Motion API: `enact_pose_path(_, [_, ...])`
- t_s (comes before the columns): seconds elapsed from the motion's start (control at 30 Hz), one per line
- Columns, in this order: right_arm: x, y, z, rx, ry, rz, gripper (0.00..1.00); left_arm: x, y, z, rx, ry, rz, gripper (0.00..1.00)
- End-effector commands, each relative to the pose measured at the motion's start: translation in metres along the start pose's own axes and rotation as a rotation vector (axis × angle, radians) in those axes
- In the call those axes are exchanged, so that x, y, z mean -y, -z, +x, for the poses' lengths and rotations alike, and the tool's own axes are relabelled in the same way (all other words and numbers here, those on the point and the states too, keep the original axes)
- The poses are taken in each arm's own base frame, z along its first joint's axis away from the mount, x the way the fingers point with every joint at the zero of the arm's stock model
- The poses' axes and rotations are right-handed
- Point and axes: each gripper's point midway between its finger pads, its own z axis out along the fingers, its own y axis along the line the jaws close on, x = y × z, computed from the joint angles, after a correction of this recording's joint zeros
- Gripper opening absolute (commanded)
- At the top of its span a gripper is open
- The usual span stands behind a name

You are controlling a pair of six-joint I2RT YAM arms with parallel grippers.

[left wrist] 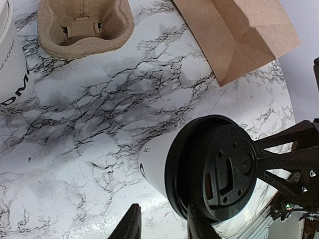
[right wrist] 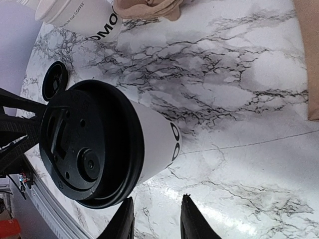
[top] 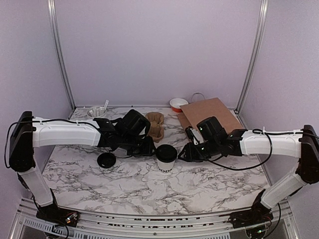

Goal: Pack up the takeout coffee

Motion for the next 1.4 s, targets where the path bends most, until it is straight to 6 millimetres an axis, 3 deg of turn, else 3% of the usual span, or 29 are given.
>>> enact_pose_path(0.0, [-0.009,0.006,-0.015,0.052,-0.02,-0.036,0.3,0.01,-0.003,-0.012,0.027,0.011,0.039,0.33])
enact_pose_path(0.73, [-0.014,0.011,-0.022,0.095,-0.049,-0.063,0.31,-0.001,-0.013,-0.001,0.002,0.02,0.018,0.33])
enact_pose_path(1.37, [-0.006,-0.006,-0.009,0.059,-0.065,-0.066,0.31,-0.001,-0.013,0.015,-0.016,0.023,0.016,0.32])
